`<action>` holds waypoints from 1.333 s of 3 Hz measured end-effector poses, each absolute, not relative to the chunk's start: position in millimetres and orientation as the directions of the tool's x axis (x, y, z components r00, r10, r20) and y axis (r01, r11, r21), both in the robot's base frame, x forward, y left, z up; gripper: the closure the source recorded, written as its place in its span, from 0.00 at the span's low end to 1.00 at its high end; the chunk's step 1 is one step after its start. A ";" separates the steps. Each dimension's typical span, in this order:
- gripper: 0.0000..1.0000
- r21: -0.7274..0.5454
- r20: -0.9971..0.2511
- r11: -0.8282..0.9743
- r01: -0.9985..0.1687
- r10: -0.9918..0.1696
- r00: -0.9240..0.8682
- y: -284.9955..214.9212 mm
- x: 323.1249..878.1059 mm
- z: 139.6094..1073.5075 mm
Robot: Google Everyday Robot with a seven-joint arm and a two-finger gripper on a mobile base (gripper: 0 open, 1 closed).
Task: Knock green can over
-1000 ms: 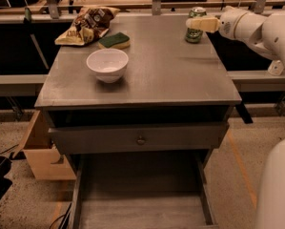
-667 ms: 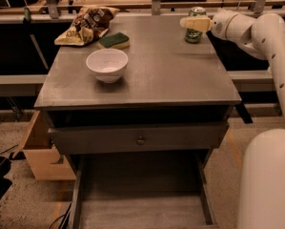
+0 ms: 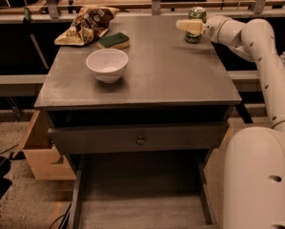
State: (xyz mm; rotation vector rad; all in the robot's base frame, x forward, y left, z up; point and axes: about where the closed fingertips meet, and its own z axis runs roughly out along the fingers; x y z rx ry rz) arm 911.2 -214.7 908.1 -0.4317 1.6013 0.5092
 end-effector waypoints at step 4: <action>1.00 0.051 -0.995 0.811 -0.582 -0.007 -0.097 -200.7 907.8 912.3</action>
Offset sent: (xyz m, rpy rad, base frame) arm 0.0006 0.0021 -0.0004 0.0008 0.0004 0.0025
